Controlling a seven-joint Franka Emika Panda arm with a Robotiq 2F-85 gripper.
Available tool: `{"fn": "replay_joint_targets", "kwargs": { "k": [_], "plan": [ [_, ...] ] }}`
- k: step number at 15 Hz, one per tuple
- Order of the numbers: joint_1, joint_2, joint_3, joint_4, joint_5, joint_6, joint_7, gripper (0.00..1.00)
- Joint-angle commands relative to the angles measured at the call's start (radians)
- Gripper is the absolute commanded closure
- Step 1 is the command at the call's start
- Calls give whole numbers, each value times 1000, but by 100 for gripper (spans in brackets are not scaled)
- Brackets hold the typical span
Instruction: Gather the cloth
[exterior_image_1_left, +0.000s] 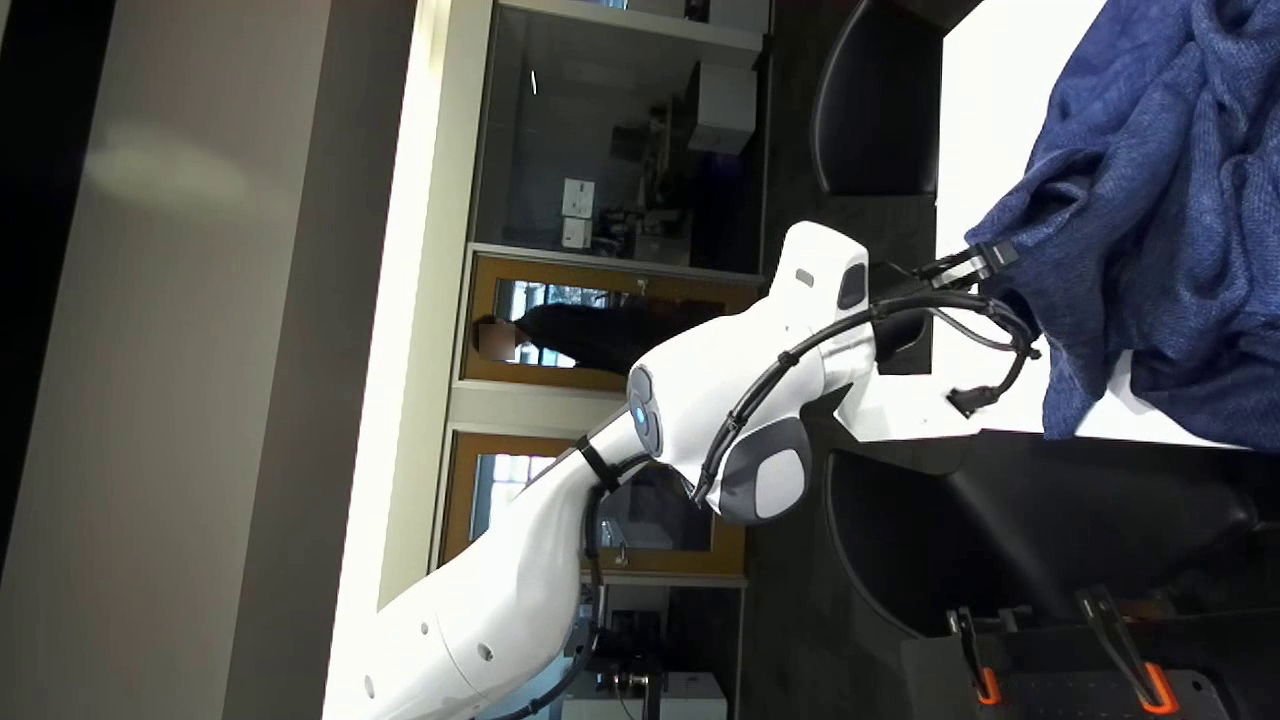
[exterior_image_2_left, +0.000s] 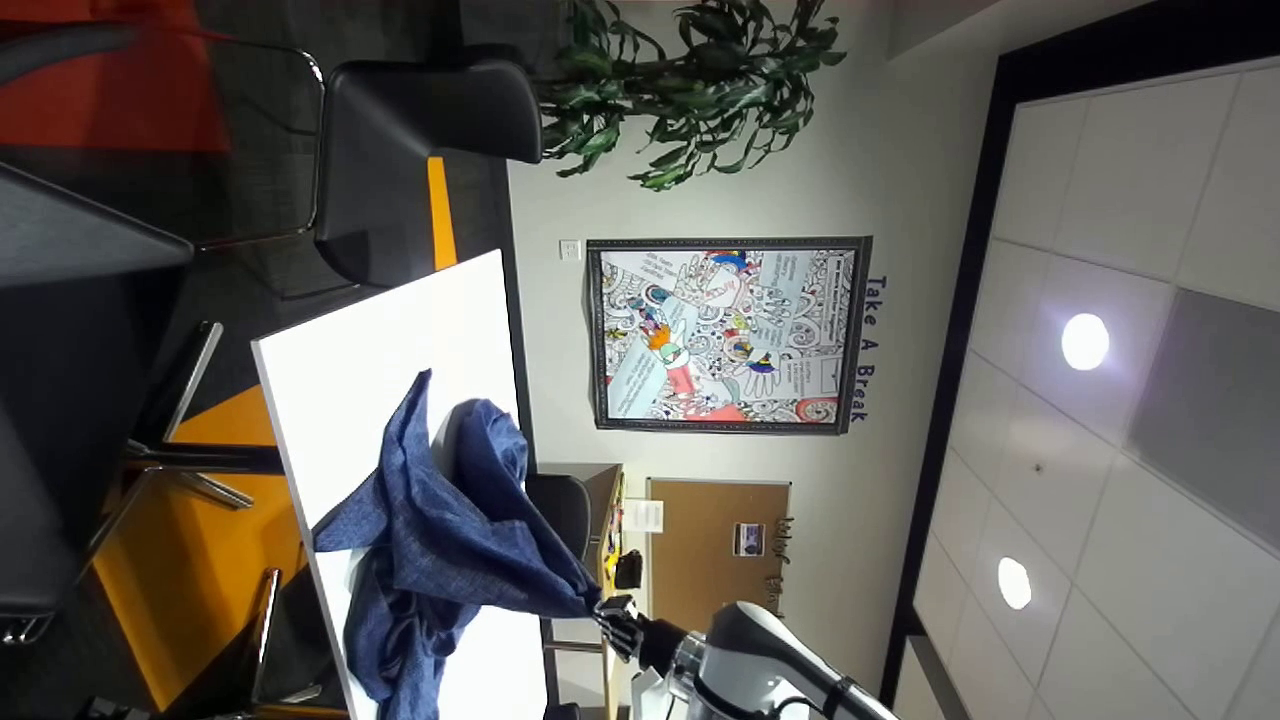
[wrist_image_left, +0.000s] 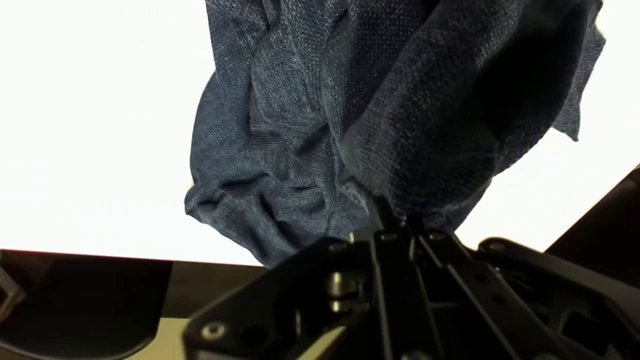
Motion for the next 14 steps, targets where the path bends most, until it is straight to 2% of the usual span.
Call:
{"fn": "replay_joint_targets", "kwargs": {
  "k": [1,2,3,5,7,9,10,12,14],
  "plan": [
    [-39,40,-14,20,-154,-15,163,99],
    [65,63,-145,32,-270,-44,256,70],
    [73,82,-168,49,-338,-71,307,69],
    [132,107,-236,88,-435,-131,402,56],
    [182,123,-278,120,-459,-166,439,40],
    [222,125,-283,135,-424,-151,408,26],
    [196,129,-233,146,-402,-143,377,17],
    [207,133,-200,168,-355,-152,326,1],
    [206,145,-171,196,-326,-176,294,0]
  ]
}}
